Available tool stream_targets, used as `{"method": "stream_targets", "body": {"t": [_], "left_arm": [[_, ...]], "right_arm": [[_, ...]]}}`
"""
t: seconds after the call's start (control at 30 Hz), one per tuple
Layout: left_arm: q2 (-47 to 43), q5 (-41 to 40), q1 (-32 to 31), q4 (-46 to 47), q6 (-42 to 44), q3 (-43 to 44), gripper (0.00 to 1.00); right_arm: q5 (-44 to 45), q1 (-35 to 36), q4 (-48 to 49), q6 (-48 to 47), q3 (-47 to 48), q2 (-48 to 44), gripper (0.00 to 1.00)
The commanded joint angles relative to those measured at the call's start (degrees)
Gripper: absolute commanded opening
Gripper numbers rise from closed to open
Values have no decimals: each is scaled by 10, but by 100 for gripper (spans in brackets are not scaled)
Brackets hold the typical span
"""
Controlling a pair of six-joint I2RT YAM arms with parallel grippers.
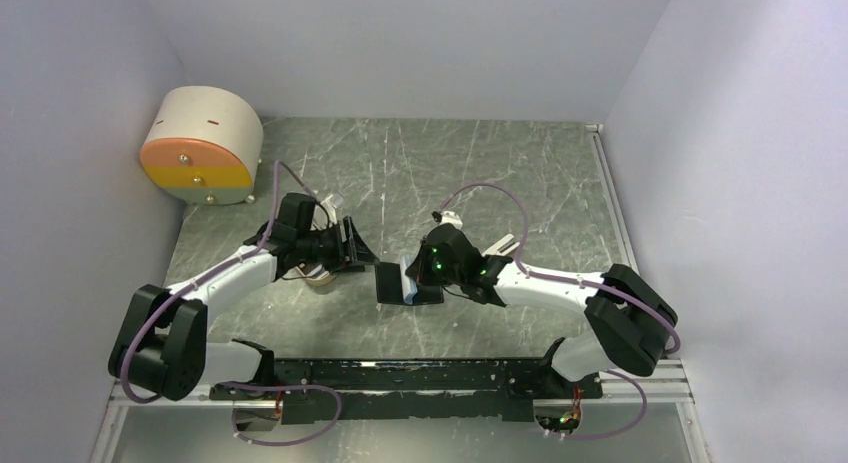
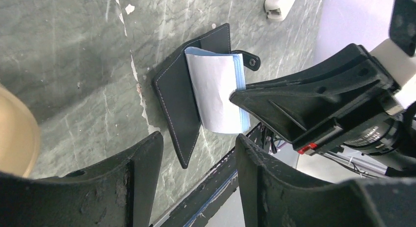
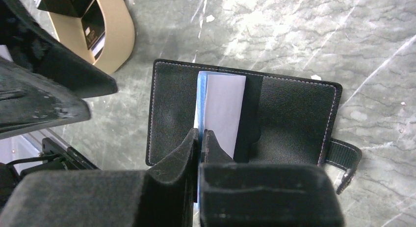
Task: Put the credit cards into the card holder
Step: Open the card holder at the center of the board.
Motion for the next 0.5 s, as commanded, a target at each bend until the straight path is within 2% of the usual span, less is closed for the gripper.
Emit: {"method": "stream_targets", "body": {"t": [0.0,0.13,0.33,0.47], "left_arm": [[27,-12,-18,36,-11,-8,61],[43,-25,-33,38,-12,-3,60],[72,-32,-47,46,-14,1,54],[90,-34,-55,52,-14,4,50]], "right_arm": [[-13,-8,38,10,-5,-12,1],[-19,-14,42,11,-14,-7,10],[-37,-30,59,12,-41,-12,27],[-52,-38,83,14,-61,-22,29]]}}
